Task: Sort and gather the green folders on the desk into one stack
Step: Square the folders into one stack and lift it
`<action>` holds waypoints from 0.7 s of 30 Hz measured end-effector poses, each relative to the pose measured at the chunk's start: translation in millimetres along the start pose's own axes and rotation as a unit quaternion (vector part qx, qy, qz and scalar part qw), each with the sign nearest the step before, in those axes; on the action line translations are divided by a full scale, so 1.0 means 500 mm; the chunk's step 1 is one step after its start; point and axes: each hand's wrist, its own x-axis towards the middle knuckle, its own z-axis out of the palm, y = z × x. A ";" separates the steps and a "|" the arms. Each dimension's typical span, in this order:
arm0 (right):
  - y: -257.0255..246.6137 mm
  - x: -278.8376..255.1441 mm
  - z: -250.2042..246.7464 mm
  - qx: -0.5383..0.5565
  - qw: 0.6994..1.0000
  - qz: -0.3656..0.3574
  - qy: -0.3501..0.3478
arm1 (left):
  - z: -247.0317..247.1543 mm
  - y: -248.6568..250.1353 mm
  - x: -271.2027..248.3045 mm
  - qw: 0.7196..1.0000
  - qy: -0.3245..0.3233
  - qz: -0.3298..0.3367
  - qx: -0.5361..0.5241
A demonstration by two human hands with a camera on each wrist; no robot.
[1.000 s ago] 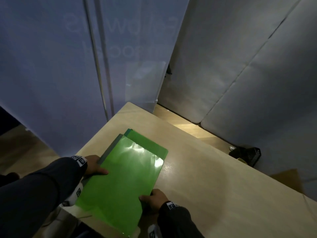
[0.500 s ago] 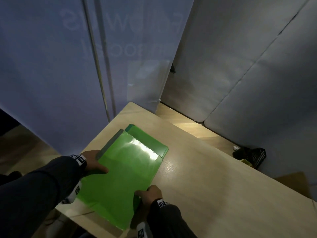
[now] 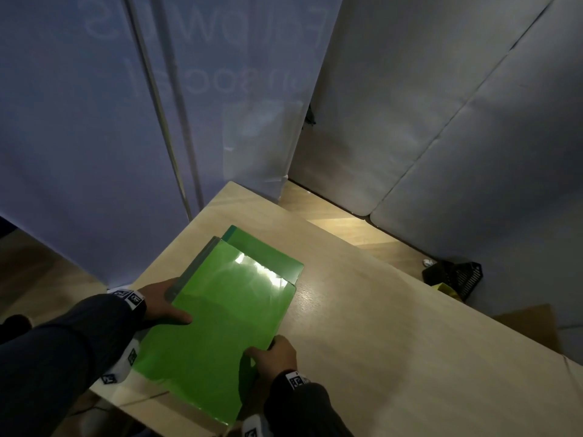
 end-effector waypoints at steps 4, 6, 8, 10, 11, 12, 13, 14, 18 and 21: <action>-0.021 -0.004 0.009 0.025 1.000 -0.001 -0.016 | -0.022 0.019 0.004 0.998 0.047 -0.025 0.043; -0.034 -0.008 0.015 0.039 0.999 -0.008 -0.025 | -0.031 0.033 0.004 0.992 0.077 -0.042 0.089; -0.042 -0.012 0.015 0.043 0.998 -0.006 -0.034 | -0.032 0.044 0.002 0.986 0.092 -0.060 0.129; -0.049 -0.026 0.008 0.044 0.998 -0.013 -0.035 | -0.025 0.050 0.000 0.980 0.093 -0.076 0.156; -0.050 -0.030 0.003 0.043 0.998 -0.013 -0.035 | -0.021 0.052 -0.001 0.978 0.099 -0.082 0.164; -0.044 -0.026 0.002 0.042 0.998 -0.021 -0.034 | -0.015 0.053 -0.005 0.975 0.108 -0.086 0.173; -0.046 -0.033 -0.001 0.043 0.998 -0.023 -0.042 | -0.011 0.056 -0.009 0.971 0.120 -0.089 0.188; -0.043 -0.033 -0.001 0.045 0.997 -0.031 -0.049 | -0.006 0.056 -0.013 0.966 0.134 -0.091 0.204; -0.033 -0.036 -0.013 0.075 0.995 -0.035 -0.061 | 0.018 0.035 -0.020 0.968 0.164 -0.086 0.167; -0.020 -0.039 -0.046 0.138 0.989 -0.007 -0.058 | 0.031 0.004 -0.036 0.976 0.174 -0.080 0.106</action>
